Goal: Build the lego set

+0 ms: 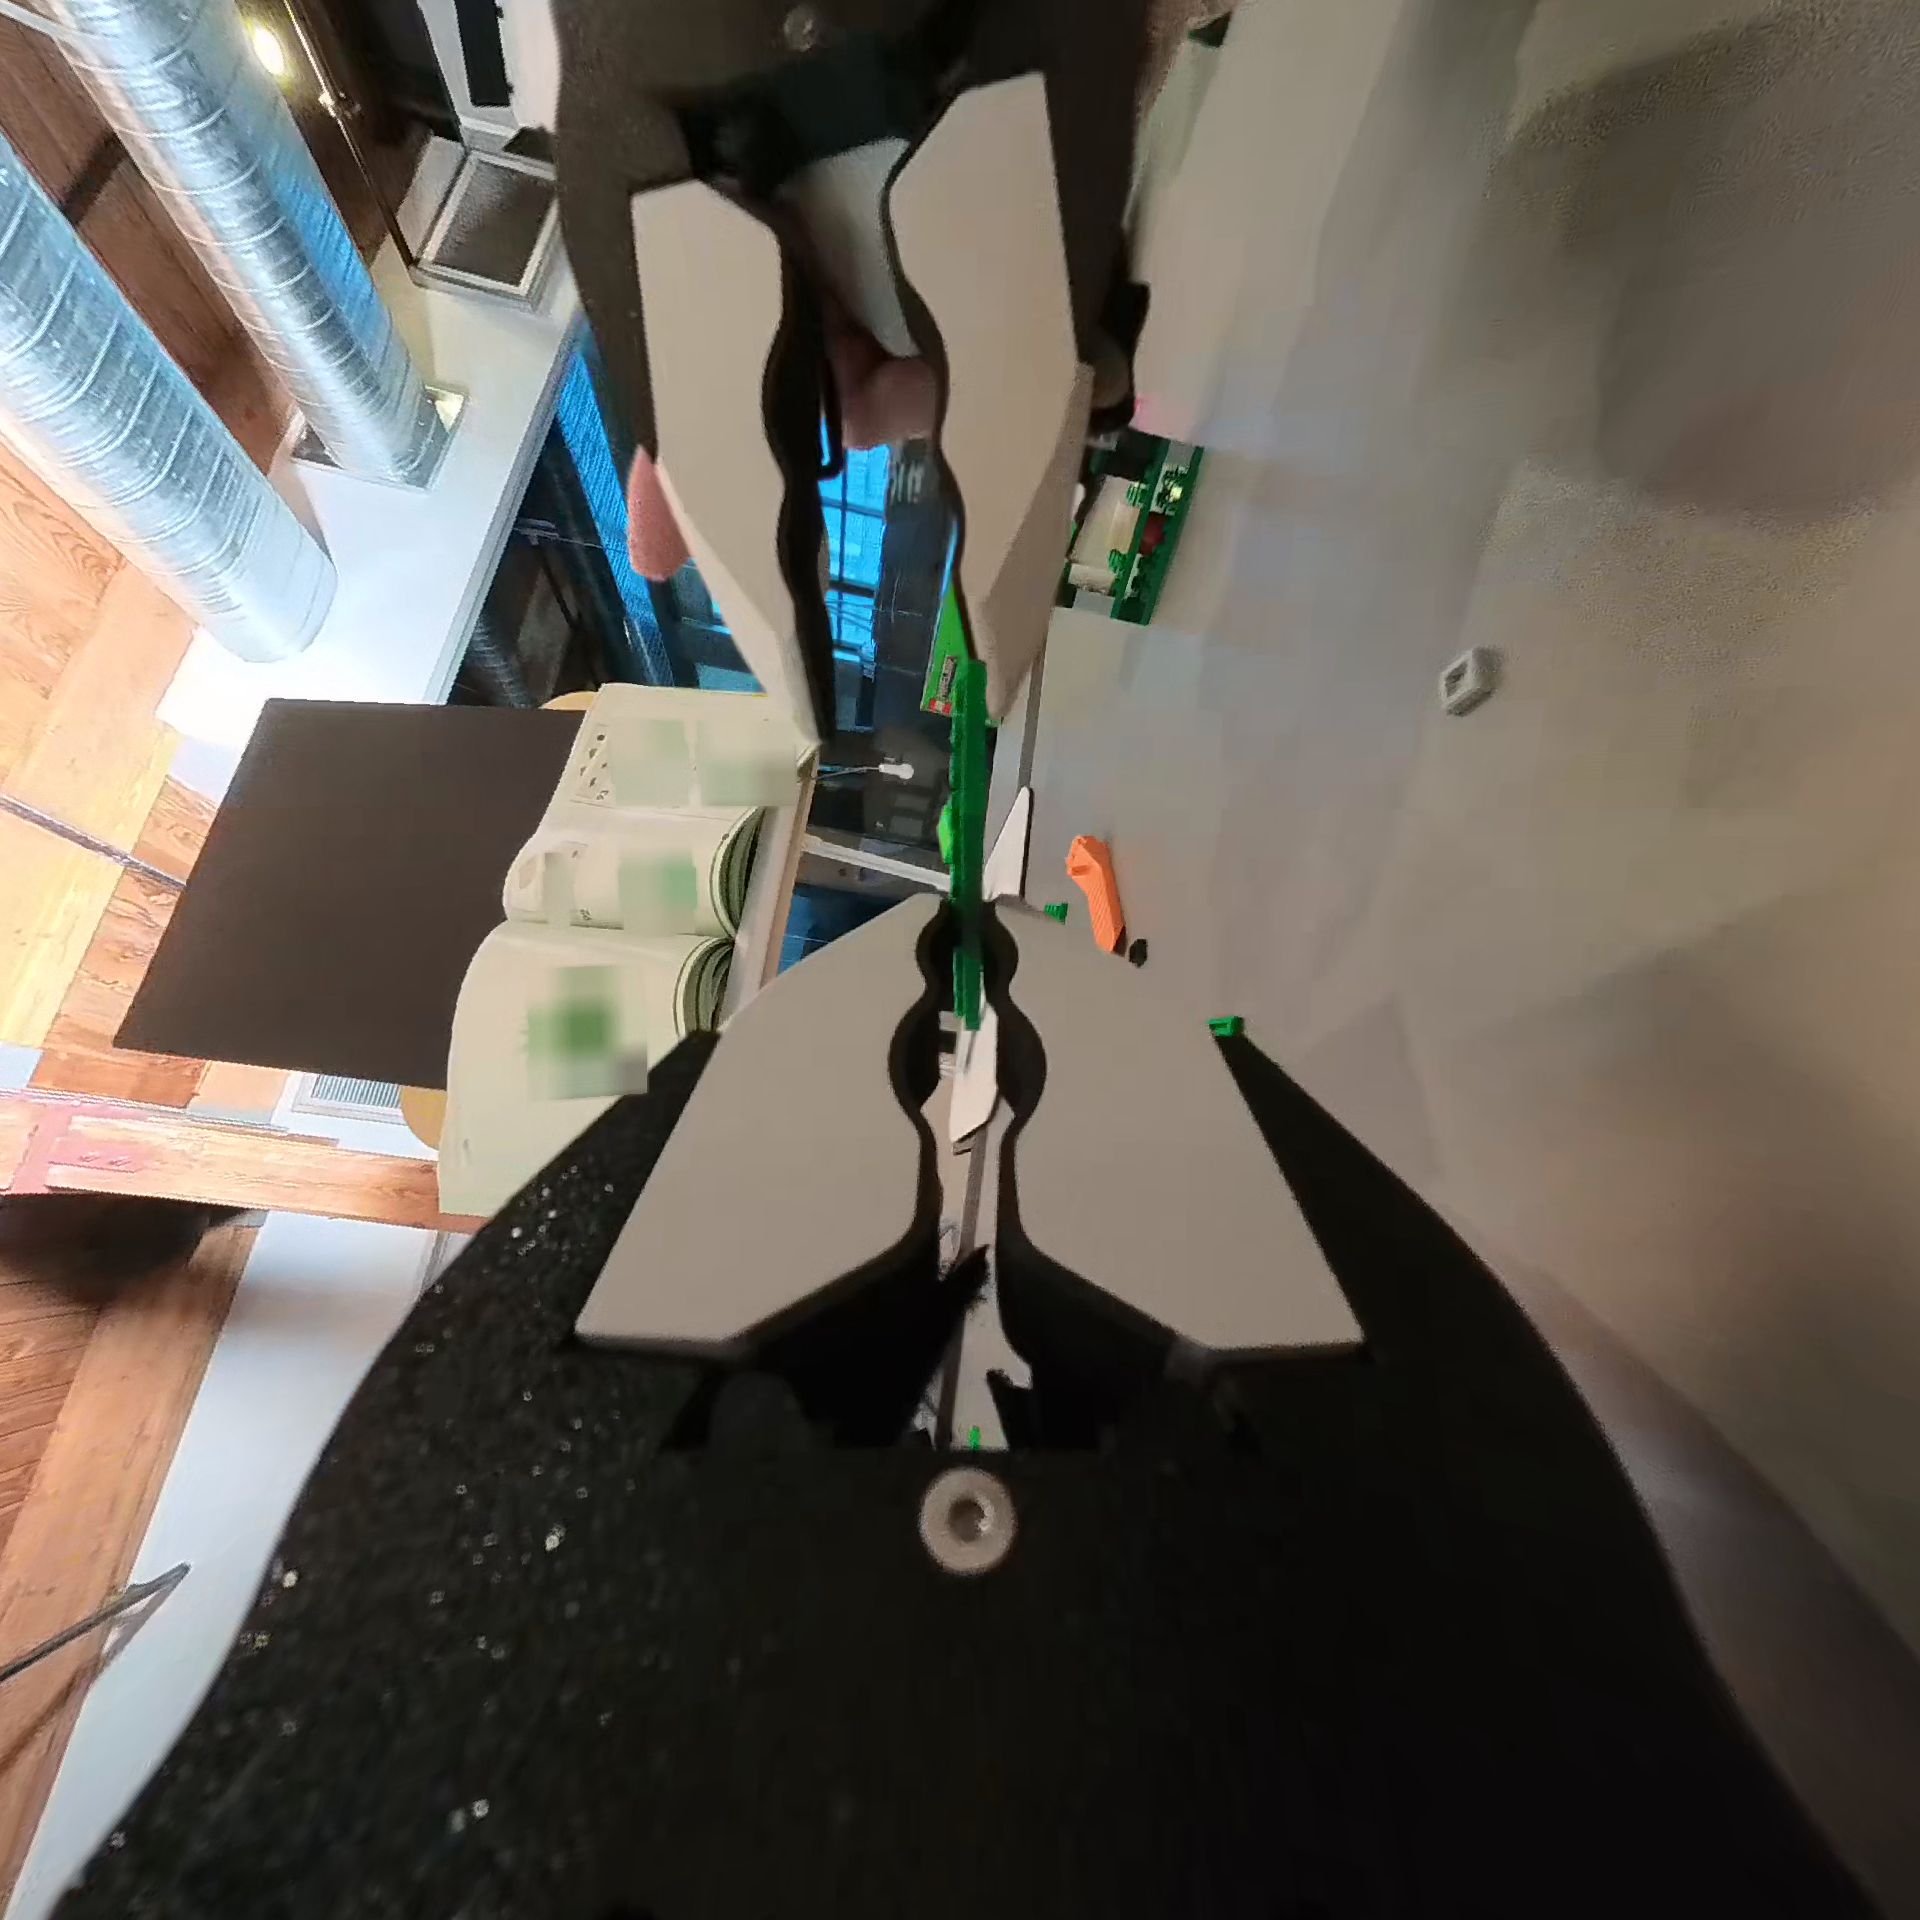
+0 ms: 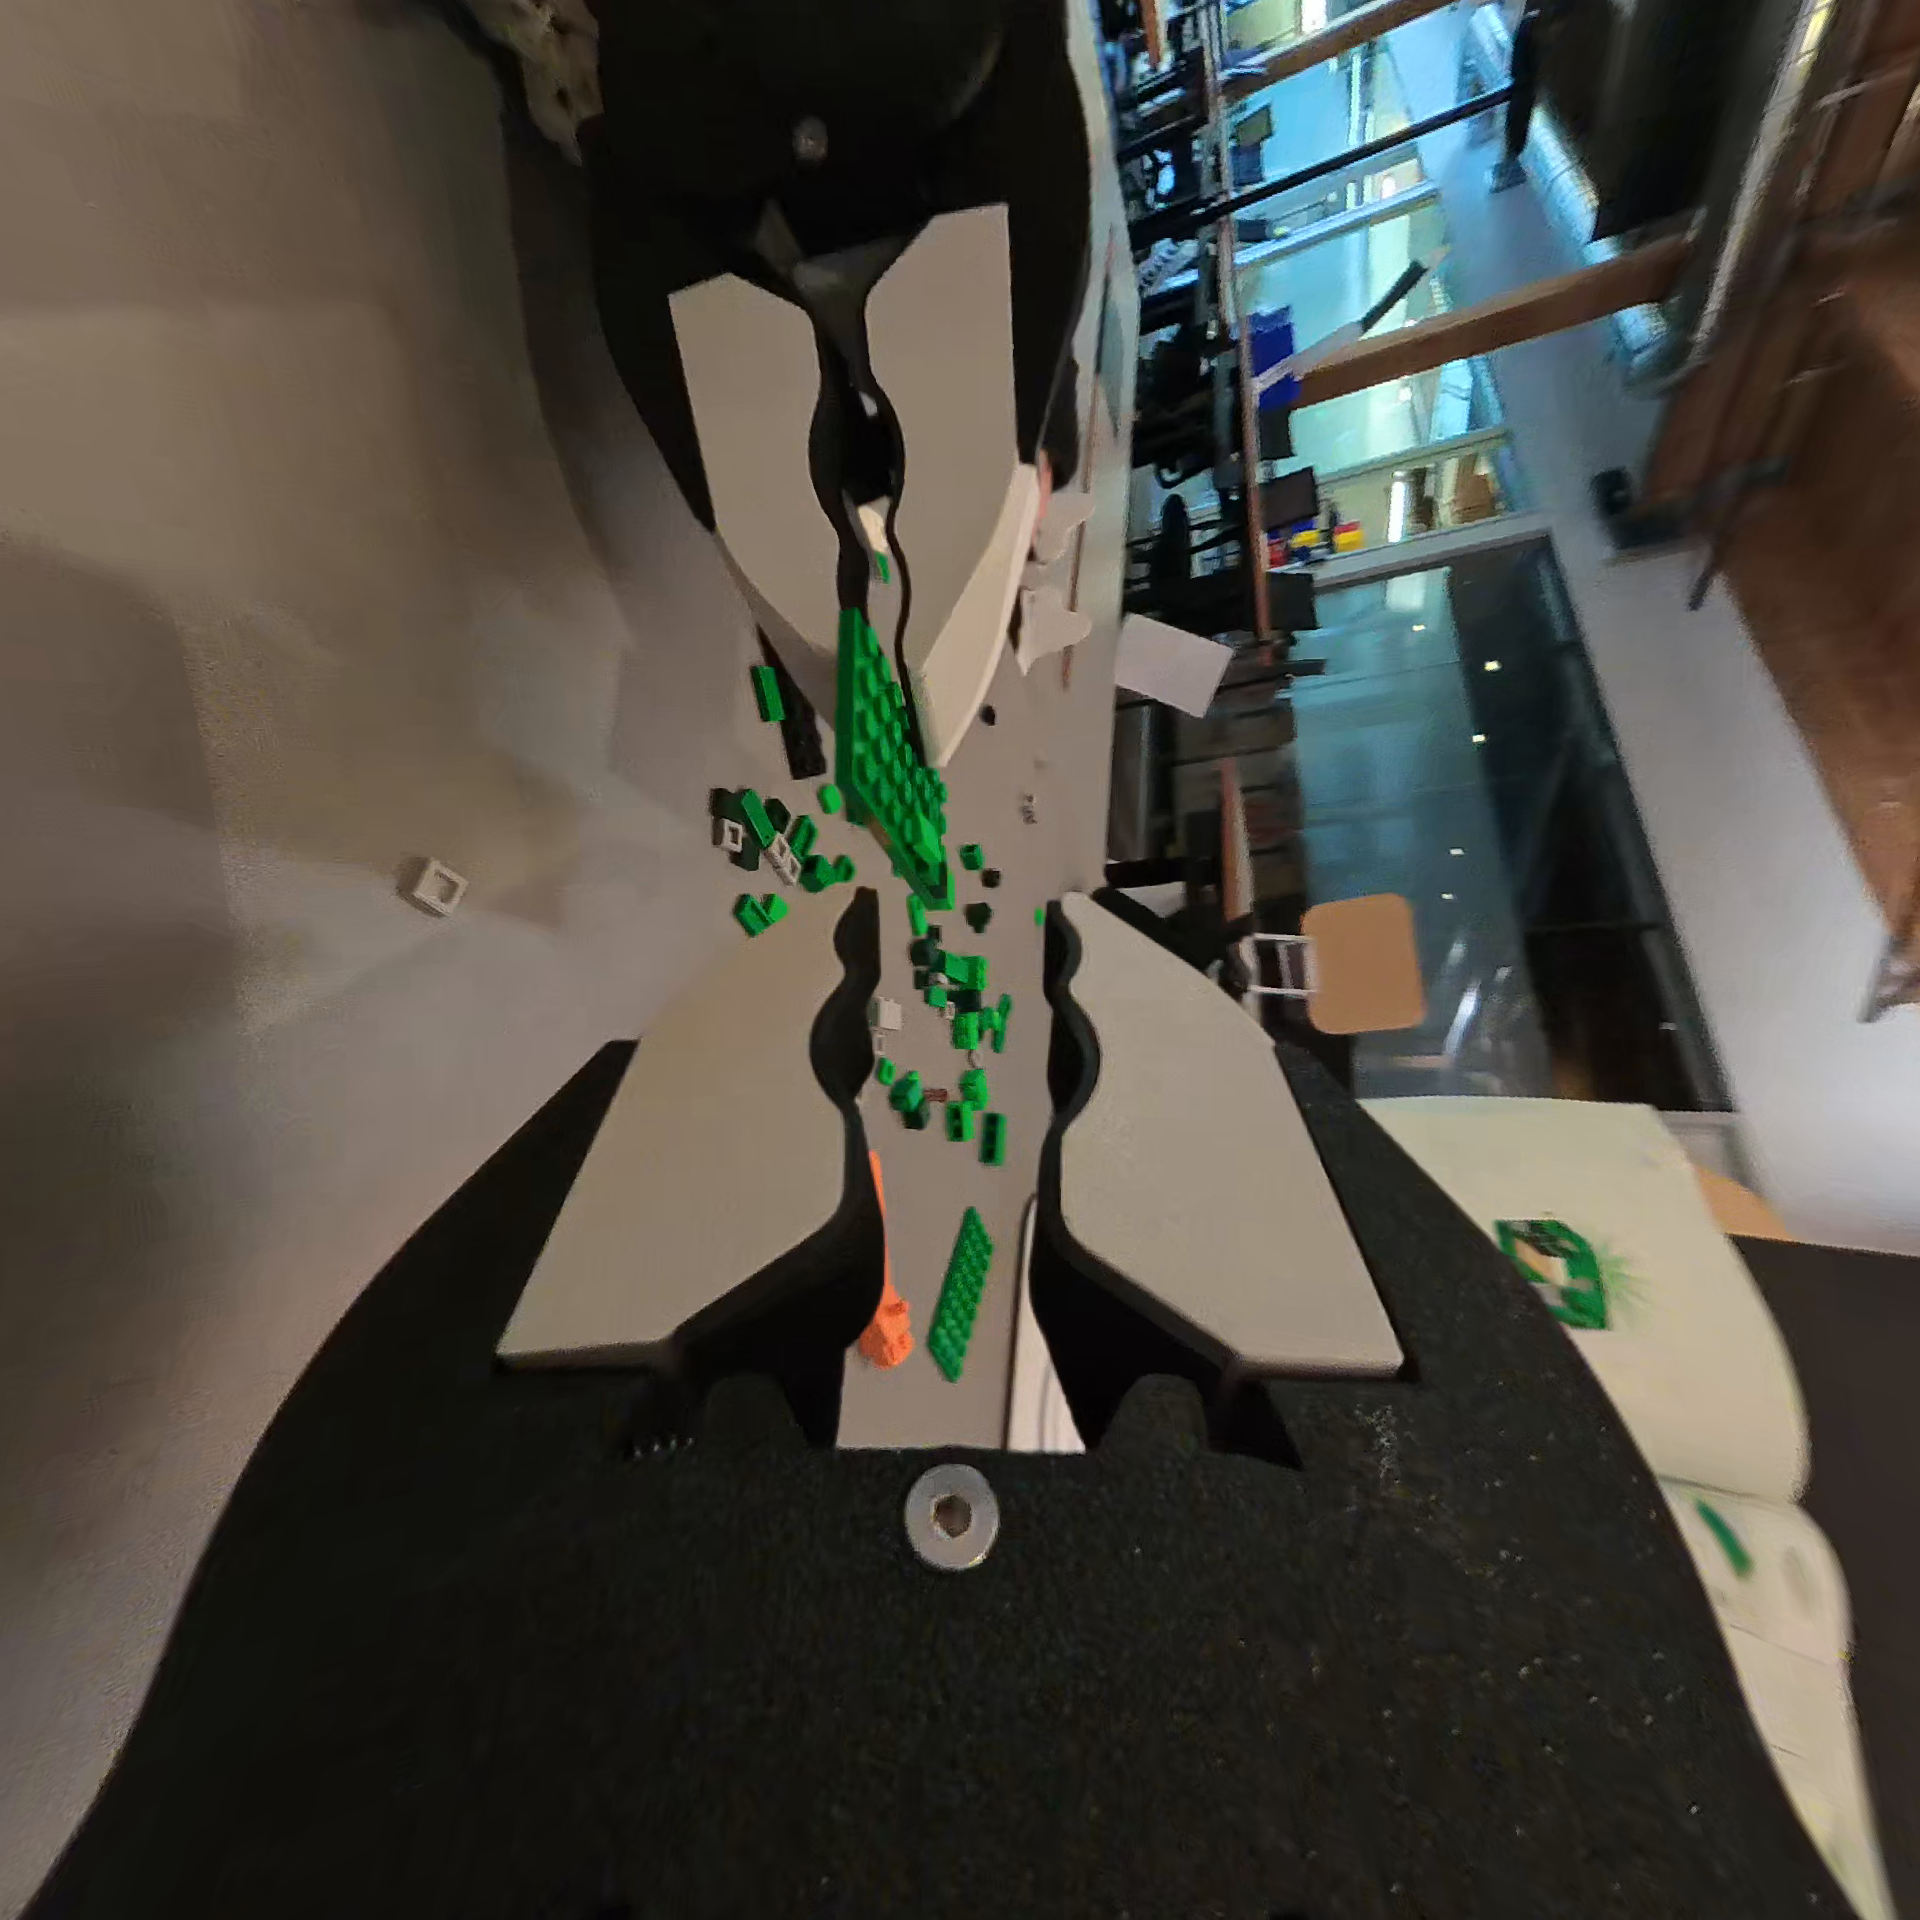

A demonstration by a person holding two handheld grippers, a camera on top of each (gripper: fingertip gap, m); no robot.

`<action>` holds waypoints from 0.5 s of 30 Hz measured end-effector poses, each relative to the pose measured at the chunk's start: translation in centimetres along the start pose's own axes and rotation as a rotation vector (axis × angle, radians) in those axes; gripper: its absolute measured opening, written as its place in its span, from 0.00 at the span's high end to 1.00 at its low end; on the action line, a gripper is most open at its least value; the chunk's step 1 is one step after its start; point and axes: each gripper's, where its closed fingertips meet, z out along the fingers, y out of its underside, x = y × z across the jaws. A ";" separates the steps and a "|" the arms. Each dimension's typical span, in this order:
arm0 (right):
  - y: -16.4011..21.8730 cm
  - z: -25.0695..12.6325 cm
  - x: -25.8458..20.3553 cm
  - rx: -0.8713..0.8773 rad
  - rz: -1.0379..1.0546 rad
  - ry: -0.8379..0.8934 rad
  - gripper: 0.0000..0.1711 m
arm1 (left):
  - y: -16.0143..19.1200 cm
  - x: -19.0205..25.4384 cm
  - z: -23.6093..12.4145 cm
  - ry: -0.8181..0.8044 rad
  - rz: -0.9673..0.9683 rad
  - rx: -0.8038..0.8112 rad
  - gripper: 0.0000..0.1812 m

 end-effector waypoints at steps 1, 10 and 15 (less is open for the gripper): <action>-0.1 0.1 0.0 -0.005 -0.035 0.029 0.83 | 0.0 0.0 0.0 0.001 -0.007 0.002 0.98; -0.1 1.6 -1.3 -0.074 -0.247 0.101 0.82 | -0.2 0.1 -0.1 0.002 -0.024 0.012 0.98; -0.2 1.8 -1.5 -0.086 -0.276 0.107 0.83 | -0.3 0.2 -0.1 0.006 -0.013 0.014 0.98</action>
